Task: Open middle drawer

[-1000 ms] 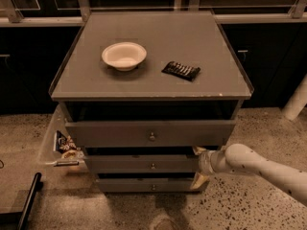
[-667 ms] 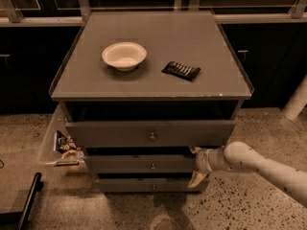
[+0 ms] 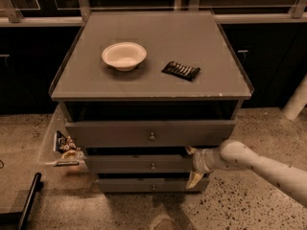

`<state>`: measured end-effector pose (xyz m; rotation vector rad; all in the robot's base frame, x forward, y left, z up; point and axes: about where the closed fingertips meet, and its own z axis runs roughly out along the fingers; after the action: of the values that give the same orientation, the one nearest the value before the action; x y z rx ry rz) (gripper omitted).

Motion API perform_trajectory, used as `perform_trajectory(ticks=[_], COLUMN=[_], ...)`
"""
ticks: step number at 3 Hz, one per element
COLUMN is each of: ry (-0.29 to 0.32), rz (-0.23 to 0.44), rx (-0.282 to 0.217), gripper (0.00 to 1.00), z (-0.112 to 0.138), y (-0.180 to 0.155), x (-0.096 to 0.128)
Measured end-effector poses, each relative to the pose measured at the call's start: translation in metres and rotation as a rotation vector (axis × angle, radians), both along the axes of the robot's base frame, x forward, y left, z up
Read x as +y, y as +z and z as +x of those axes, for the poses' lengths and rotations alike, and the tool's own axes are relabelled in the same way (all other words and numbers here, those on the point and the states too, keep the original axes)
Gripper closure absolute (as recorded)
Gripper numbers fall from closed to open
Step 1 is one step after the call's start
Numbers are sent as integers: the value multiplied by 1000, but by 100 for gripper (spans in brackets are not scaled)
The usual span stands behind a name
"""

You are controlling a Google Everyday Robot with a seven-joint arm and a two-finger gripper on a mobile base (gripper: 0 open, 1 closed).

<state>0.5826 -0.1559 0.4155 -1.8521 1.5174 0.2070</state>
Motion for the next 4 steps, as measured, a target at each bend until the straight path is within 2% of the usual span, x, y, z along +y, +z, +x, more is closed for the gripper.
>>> perform_trajectory(ticks=[2,4], ry=[-21,-58], rz=[-29,-36], rx=[16,75], gripper=[0,0], z=[11,10], y=[-12,-35], x=[-3,-15])
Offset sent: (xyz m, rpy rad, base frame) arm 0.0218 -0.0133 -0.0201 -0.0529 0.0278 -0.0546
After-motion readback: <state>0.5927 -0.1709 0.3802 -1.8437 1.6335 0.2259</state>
